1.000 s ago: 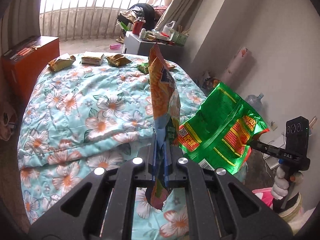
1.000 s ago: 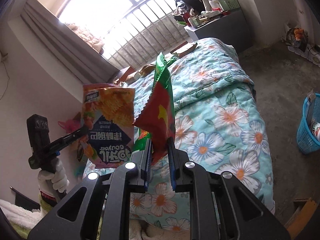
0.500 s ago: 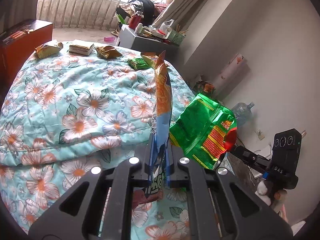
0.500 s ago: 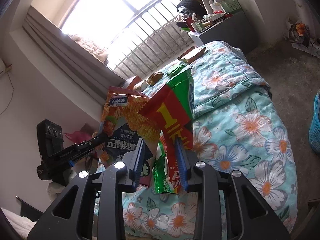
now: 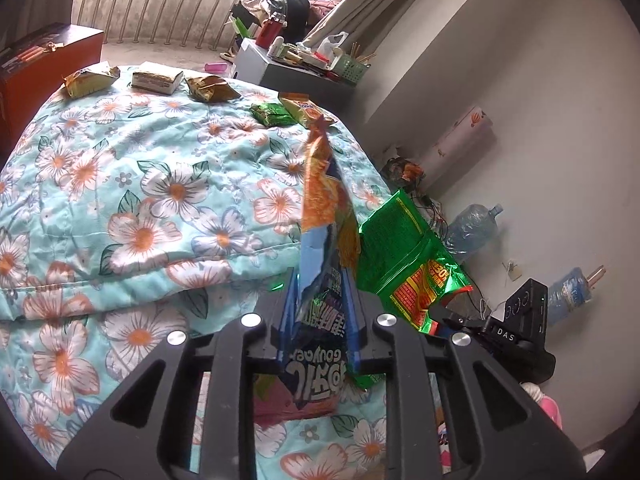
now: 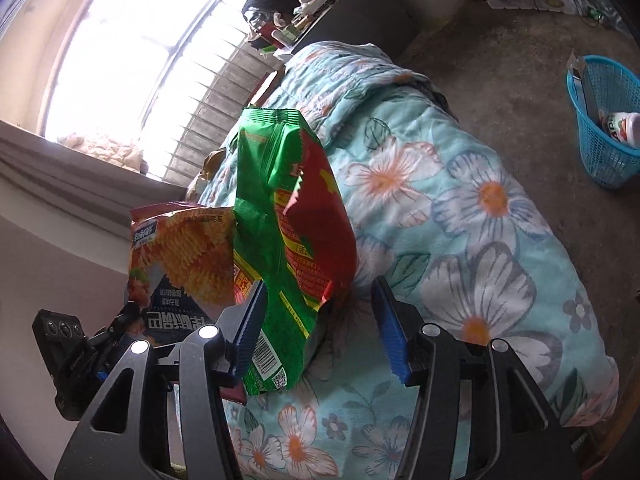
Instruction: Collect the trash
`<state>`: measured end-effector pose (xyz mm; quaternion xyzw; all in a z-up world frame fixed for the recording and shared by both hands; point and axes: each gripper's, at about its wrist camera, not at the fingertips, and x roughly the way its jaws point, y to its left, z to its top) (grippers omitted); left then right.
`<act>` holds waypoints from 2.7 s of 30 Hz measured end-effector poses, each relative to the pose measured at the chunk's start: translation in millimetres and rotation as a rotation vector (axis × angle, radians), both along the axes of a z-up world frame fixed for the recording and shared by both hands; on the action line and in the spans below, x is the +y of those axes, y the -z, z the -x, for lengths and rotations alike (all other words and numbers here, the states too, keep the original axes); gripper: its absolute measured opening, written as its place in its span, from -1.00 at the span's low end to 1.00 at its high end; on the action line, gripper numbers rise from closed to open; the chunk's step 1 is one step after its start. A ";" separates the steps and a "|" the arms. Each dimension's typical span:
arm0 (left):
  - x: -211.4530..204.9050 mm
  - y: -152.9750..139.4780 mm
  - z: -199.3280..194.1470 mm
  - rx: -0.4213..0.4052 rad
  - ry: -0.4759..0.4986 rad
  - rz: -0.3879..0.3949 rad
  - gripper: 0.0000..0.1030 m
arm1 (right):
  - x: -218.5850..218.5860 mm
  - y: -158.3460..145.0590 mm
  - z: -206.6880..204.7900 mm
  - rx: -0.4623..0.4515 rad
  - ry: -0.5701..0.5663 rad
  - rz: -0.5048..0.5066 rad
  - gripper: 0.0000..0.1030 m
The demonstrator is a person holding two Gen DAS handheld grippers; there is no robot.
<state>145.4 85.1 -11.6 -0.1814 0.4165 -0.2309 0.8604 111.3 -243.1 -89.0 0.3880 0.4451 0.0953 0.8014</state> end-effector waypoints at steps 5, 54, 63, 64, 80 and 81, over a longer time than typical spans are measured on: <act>-4.9 10.2 1.1 0.041 0.035 0.045 -0.55 | 10.8 -1.6 -0.3 -0.007 -0.015 0.009 0.02; -1.9 70.6 -3.8 0.161 -0.010 0.235 -0.77 | 23.2 12.8 3.2 0.031 -0.050 -0.009 -0.91; -25.6 16.9 -1.7 0.012 0.094 0.247 -0.98 | -15.5 8.3 15.6 -0.029 0.024 -0.073 -0.94; -32.3 11.2 -4.1 0.002 0.110 0.252 -0.98 | -25.4 7.7 18.8 -0.037 0.045 -0.082 -0.94; -283.5 -2.7 -81.1 0.068 0.476 0.155 -0.98 | -221.7 7.2 73.1 -0.136 0.476 -0.181 -0.94; -301.4 -0.6 -88.3 0.081 0.497 0.146 -0.98 | -236.3 10.6 72.3 -0.131 0.509 -0.183 -0.94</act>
